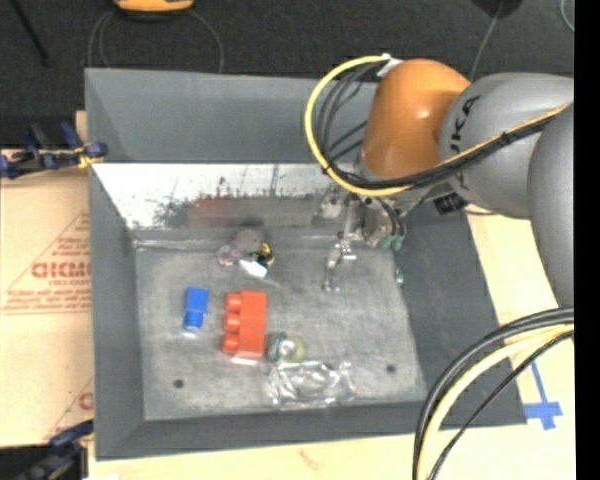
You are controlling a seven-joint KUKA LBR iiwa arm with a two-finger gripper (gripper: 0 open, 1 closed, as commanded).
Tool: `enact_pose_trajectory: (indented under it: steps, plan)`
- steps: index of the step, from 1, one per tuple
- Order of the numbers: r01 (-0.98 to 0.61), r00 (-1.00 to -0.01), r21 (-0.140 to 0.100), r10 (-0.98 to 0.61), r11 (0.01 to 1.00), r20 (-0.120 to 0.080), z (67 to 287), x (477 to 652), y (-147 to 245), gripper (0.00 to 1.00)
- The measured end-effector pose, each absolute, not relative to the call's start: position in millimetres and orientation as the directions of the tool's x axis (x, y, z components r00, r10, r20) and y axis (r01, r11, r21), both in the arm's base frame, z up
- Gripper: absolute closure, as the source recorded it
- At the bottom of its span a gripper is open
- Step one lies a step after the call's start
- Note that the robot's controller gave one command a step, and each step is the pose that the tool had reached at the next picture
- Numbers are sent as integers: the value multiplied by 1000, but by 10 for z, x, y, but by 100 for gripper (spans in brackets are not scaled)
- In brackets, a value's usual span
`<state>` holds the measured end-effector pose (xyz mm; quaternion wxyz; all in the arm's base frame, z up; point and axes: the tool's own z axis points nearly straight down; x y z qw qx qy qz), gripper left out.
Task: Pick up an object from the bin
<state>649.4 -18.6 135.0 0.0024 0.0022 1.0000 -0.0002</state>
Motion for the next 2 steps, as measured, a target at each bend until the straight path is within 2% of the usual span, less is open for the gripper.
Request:
enact_pose_trajectory:
  steps: [1,2]
  plan:
    - [-111,-994,2,-111,994,0,1174,6089,734,0]
    - [-379,-925,-4,-379,925,-18,865,5765,798,0]
